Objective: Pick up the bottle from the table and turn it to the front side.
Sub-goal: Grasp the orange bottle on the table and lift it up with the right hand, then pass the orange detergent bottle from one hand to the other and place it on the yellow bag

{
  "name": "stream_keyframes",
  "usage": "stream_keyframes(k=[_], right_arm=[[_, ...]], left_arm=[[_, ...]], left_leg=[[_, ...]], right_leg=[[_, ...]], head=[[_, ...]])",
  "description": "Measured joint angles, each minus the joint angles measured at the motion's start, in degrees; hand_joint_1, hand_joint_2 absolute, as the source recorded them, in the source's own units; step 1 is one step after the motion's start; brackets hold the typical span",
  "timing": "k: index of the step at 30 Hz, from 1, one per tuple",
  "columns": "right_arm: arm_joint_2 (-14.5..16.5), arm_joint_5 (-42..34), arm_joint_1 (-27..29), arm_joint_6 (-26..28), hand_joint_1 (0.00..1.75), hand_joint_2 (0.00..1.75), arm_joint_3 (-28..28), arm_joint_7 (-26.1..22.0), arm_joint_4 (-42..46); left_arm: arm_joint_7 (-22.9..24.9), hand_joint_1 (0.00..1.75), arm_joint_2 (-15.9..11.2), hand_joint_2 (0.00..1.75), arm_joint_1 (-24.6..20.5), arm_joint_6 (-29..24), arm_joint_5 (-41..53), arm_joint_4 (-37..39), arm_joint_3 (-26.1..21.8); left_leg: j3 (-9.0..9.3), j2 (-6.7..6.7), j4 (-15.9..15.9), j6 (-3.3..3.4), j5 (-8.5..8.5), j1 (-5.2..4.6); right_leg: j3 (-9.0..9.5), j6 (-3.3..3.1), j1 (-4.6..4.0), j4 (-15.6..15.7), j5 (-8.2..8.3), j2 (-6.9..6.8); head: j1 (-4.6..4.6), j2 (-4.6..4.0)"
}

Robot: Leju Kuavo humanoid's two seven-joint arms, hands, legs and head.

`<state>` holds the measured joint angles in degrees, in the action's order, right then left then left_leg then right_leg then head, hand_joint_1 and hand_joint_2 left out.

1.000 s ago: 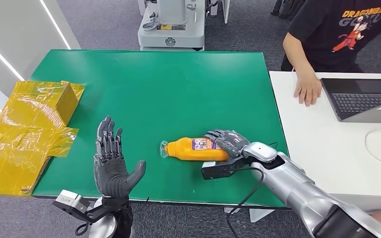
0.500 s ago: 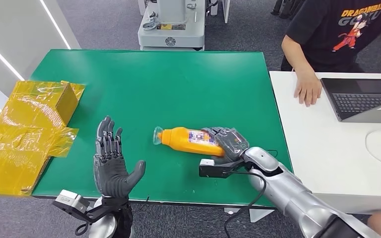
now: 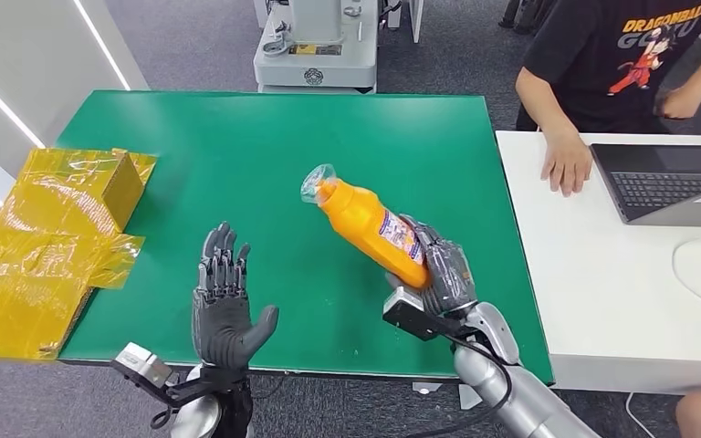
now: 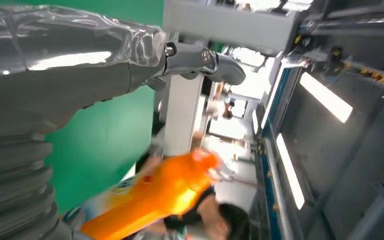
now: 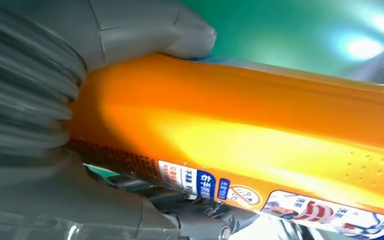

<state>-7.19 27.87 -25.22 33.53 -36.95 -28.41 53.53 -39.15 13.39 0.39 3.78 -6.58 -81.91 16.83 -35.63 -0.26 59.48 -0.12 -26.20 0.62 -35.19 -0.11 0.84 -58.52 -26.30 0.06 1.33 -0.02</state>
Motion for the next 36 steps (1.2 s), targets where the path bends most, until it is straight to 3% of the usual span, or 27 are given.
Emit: stream_keyframes(k=[3,6,21,36], right_arm=[[1.22,-0.32,2.40,4.24,1.75,1.75,1.32,-4.97,2.82],[3.12,2.26,3.75,5.09,1.75,1.75,0.90,-7.65,4.19],[7.11,1.87,0.97,-8.42,1.75,1.75,-4.97,-10.89,-0.67],[8.61,2.55,-1.93,-13.21,1.75,1.75,-7.69,-10.43,-5.76]], left_arm=[[2.66,0.00,-0.10,1.75,-0.75,4.49,-1.91,2.77,0.97],[4.60,0.00,-0.27,1.75,-2.09,5.69,-2.18,6.04,2.14],[4.82,0.00,-0.94,1.75,-5.23,6.97,-4.96,12.11,2.95],[3.81,0.00,-1.97,1.75,-5.83,6.04,-5.76,13.50,2.95]], left_leg=[[0.01,0.06,-0.02,-0.01,0.00,0.00],[0.04,0.17,-0.04,-0.03,-0.02,0.01],[0.02,0.10,-0.06,-0.03,-0.01,0.00],[0.02,0.10,-0.06,-0.03,-0.01,0.01]], right_leg=[[-0.01,-0.01,0.00,-0.01,0.00,0.07],[-0.03,-0.02,-0.01,-0.02,0.00,0.17],[-0.02,-0.04,-0.01,-0.04,-0.01,0.10],[-0.02,-0.04,-0.01,-0.04,-0.01,0.10]], head=[[0.01,0.00],[0.02,0.00],[0.01,0.00],[0.01,0.00]])
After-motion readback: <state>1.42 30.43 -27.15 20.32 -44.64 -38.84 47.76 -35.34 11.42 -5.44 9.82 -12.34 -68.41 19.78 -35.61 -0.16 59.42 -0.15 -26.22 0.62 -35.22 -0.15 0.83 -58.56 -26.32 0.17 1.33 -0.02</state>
